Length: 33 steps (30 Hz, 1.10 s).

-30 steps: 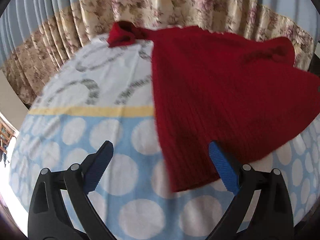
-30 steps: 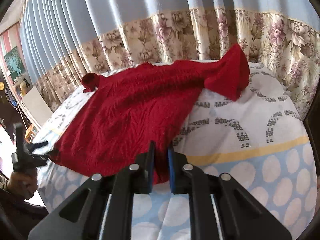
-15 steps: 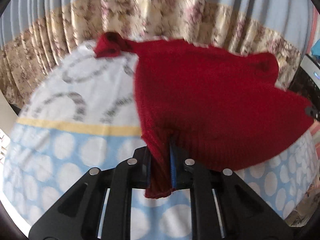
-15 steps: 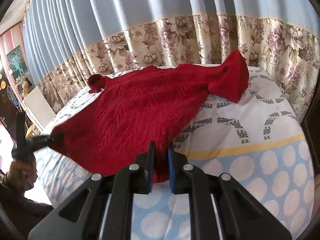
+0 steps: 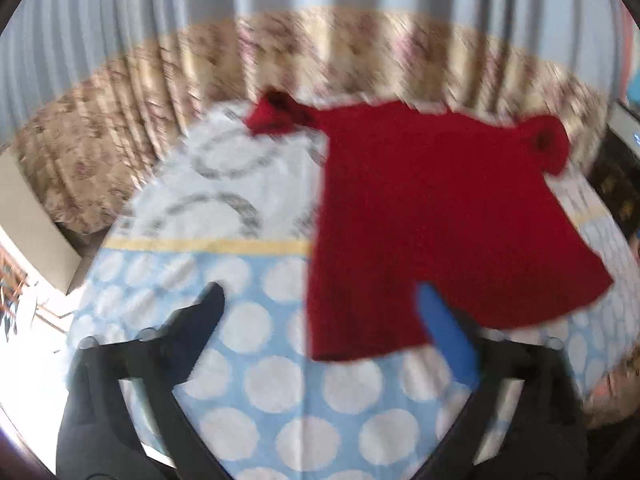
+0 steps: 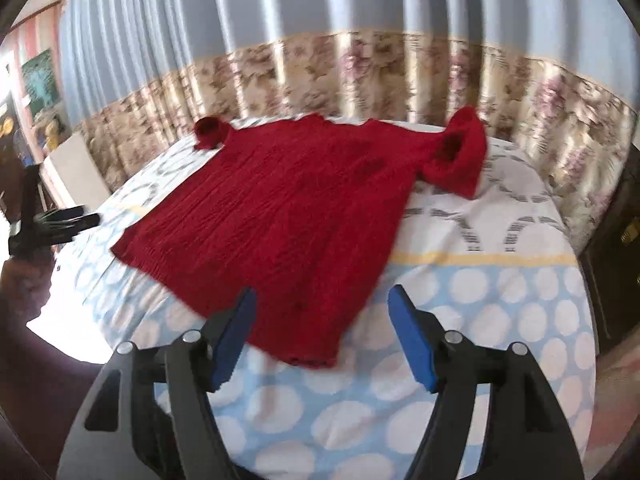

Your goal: Fold small clothes

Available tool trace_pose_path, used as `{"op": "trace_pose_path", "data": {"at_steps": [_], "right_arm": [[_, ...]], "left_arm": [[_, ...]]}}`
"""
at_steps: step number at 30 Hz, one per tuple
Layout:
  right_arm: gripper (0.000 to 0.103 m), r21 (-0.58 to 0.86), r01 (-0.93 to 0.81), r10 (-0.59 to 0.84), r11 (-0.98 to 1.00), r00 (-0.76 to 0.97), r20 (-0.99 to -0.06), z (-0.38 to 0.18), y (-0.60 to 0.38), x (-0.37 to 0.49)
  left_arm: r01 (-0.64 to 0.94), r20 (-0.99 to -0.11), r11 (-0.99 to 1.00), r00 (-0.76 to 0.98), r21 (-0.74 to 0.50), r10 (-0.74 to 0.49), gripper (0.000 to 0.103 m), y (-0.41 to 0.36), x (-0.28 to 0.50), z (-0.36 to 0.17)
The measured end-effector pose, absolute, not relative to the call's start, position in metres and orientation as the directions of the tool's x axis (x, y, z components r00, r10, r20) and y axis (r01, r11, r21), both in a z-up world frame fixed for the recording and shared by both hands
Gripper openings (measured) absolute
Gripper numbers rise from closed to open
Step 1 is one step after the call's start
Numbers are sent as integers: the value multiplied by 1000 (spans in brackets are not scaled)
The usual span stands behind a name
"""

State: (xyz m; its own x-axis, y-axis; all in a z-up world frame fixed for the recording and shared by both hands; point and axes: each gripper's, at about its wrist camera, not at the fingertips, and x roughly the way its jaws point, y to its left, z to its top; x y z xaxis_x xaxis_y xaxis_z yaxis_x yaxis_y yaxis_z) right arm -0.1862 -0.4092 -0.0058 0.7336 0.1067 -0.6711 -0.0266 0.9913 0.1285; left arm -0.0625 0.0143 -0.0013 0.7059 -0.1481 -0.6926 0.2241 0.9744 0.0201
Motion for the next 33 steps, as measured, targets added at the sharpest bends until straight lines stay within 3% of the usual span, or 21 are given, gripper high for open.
{"op": "trace_pose_path", "data": {"at_steps": [8,20,33], "right_arm": [[69,178,146,7,973,753,-658,-17,-453,-150],[69,223,262,-47,939,739,-672,-41,-486,-113],[69,234,246,-38,941,761,-647,-40,-493,-73]], "left_arm": [[170,-682,985,720,-7,-129,93,20,-20,-2],[71,-684,997,727,-11,-59,93,39,53,-17],[-19,-650,999,760,-39,-11,94,23,206,-16]]}}
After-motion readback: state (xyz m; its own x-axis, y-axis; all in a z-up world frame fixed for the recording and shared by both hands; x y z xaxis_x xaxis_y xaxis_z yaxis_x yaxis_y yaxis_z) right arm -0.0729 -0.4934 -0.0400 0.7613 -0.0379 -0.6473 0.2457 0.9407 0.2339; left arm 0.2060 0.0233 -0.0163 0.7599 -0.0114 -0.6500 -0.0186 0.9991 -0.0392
